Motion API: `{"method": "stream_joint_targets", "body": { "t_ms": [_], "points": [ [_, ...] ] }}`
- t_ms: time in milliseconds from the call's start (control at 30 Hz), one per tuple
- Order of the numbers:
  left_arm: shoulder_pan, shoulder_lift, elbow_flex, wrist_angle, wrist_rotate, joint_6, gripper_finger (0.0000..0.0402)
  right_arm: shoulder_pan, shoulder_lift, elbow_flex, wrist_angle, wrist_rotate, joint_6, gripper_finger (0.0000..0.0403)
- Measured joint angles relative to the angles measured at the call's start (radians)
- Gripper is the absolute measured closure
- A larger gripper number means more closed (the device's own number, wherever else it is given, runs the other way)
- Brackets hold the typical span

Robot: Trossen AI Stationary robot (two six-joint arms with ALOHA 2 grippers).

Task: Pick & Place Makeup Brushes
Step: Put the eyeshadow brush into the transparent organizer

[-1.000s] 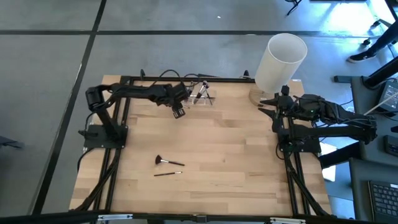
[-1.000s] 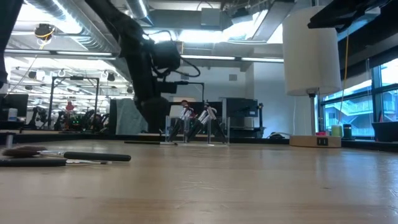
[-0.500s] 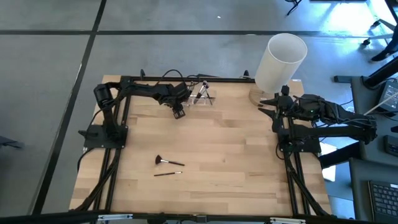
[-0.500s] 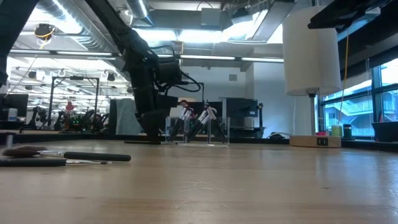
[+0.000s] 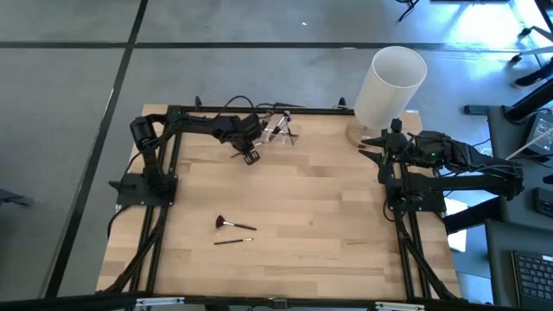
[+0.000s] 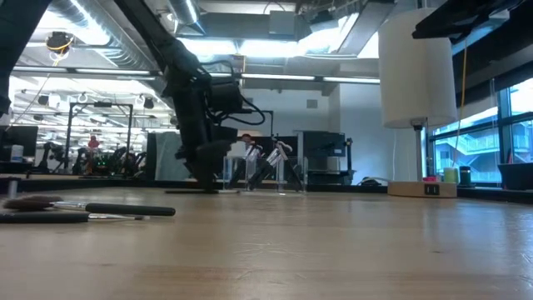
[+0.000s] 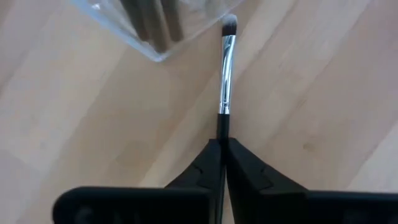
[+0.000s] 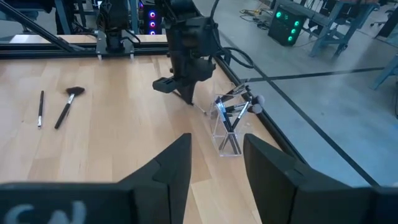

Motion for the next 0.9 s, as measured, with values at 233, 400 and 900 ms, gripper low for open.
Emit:
{"method": "stream_joint_targets", "body": {
  "t_ms": [233, 400, 900],
  "points": [
    [-0.063, -0.034, -0.005, -0.046, 0.067, -0.045, 0.0378, 0.000, 0.000, 0.000, -0.003, 0.000, 0.000, 0.0258],
    [-0.132, -0.097, -0.007, -0.051, 0.173, -0.050, 0.0382, 0.000, 0.000, 0.000, -0.003, 0.000, 0.000, 0.0258],
    [-0.264, -0.125, 0.019, 1.061, -0.057, 0.189, 0.0381, 0.000, 0.000, 0.000, 0.024, 0.000, 0.000, 0.0258]
  ]
}}
